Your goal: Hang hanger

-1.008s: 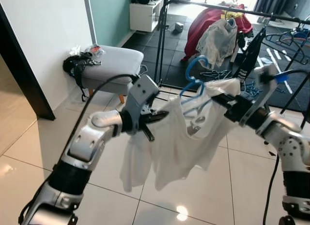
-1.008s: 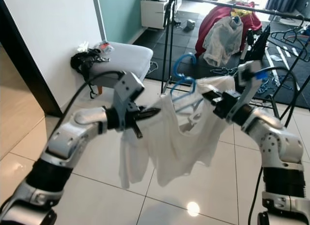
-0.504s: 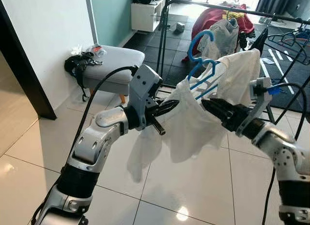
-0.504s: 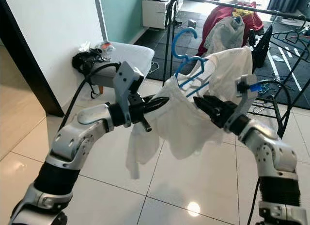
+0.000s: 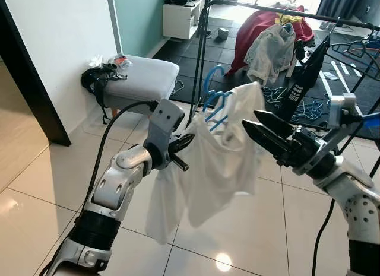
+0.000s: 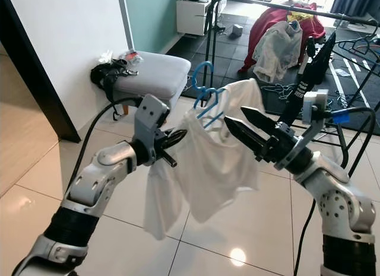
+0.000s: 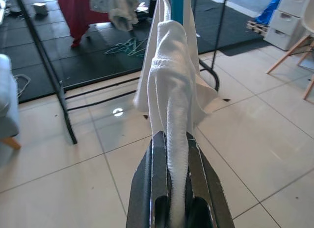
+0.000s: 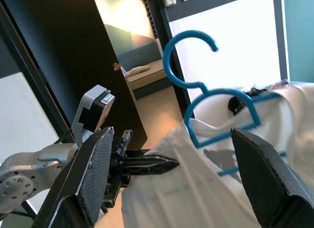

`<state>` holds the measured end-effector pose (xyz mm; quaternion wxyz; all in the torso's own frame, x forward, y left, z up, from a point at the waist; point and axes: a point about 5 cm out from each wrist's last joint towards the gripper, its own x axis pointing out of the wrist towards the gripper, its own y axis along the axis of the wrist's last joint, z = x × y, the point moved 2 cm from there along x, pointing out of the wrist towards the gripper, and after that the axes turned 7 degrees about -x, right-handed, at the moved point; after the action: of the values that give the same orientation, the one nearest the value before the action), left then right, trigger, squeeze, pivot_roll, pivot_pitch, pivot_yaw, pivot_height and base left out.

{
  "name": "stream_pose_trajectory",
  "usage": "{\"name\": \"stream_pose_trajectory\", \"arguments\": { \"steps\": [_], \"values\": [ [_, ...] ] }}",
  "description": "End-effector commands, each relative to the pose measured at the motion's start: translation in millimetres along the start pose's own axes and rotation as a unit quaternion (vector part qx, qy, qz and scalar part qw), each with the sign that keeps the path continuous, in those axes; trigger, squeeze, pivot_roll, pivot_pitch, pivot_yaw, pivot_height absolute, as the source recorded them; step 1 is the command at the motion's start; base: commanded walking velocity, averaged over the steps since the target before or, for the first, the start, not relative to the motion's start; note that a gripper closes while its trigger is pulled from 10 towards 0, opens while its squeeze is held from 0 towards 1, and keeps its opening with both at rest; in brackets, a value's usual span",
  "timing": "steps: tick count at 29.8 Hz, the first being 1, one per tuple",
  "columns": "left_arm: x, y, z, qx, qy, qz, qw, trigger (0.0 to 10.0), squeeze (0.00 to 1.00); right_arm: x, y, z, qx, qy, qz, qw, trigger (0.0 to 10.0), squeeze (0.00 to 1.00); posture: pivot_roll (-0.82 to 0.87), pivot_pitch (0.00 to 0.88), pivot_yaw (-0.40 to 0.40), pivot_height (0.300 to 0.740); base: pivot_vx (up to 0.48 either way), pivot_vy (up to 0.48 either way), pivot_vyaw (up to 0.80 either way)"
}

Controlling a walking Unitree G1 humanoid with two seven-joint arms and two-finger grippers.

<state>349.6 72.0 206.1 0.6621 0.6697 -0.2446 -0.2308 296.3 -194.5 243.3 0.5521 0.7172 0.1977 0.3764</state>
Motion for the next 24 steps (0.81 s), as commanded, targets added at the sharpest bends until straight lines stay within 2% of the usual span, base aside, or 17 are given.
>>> {"name": "stream_pose_trajectory", "arguments": {
  "steps": [1, 5, 7, 9, 11, 13, 16, 18, 20, 24],
  "values": [
    [-1.7, 7.8, 1.7, -0.008, -0.001, 0.041, 0.999, 10.0, 0.00, -7.0, 0.6, 13.3, -0.004, -0.060, 0.011, 0.998, 10.0, 0.00, -0.06, 0.100, -0.038, 0.740, 0.000, 0.000, 0.00],
    [-8.3, -2.9, -2.9, -0.030, 0.022, 0.046, 0.998, 10.0, 0.00, -21.8, -7.9, 42.4, 0.008, -0.190, 0.017, 0.982, 10.0, 0.00, -0.06, 0.098, -0.040, 0.740, 0.000, 0.000, 0.00],
    [-14.1, -14.5, -7.0, -0.047, 0.043, 0.044, 0.997, 10.0, 0.00, -29.6, -17.8, 47.5, 0.032, -0.228, 0.017, 0.973, 10.0, 0.00, -0.06, 0.092, -0.045, 0.740, 0.000, 0.000, -0.77],
    [-16.1, -18.1, -8.3, -0.052, 0.049, 0.043, 0.996, 10.0, 0.00, -31.7, -21.6, 48.4, 0.039, -0.238, 0.013, 0.970, 10.0, 0.00, -0.06, 0.092, -0.045, 0.740, 0.000, 0.000, -0.77],
    [-22.1, -25.8, -12.6, -0.079, 0.076, 0.052, 0.993, 10.0, 0.00, -38.2, -31.0, 50.1, 0.057, -0.263, 0.010, 0.963, 10.0, 0.00, -0.06, 0.087, -0.046, 0.740, 0.000, 0.000, -0.77],
    [-22.1, -25.8, -12.6, -0.079, 0.076, 0.052, 0.993, 10.0, 0.00, -38.2, -31.0, 50.1, 0.057, -0.263, 0.010, 0.963, 10.0, 0.00, -0.06, 0.087, -0.046, 0.740, 0.000, 0.000, -0.77],
    [-36.6, -40.1, -13.0, -0.099, 0.101, 0.055, 0.988, 10.0, 0.00, -46.4, -40.1, 50.3, 0.076, -0.287, 0.015, 0.955, 10.0, 0.00, -0.06, 0.077, -0.054, 0.740, 0.000, 0.000, -0.78],
    [-39.3, -44.0, -12.5, -0.098, 0.105, 0.053, 0.988, 10.0, 0.00, -47.0, -41.7, 50.7, 0.079, -0.294, 0.018, 0.952, 10.0, 0.00, -0.06, 0.069, -0.058, 0.740, 0.000, 0.000, -0.79],
    [-42.1, -47.2, -12.1, -0.083, 0.109, 0.050, 0.989, 10.0, 0.00, -47.5, -43.2, 53.6, 0.079, -0.314, 0.026, 0.946, 10.0, 0.00, -0.06, 0.064, -0.059, 0.740, 0.000, 0.000, 0.00],
    [-41.9, -42.6, -14.5, -0.066, 0.112, 0.062, 0.990, 10.0, 0.00, -45.1, -44.6, 55.2, 0.077, -0.325, 0.029, 0.942, 10.0, 0.00, -0.06, 0.056, -0.058, 0.740, 0.000, 0.000, 0.00]
  ]
}}
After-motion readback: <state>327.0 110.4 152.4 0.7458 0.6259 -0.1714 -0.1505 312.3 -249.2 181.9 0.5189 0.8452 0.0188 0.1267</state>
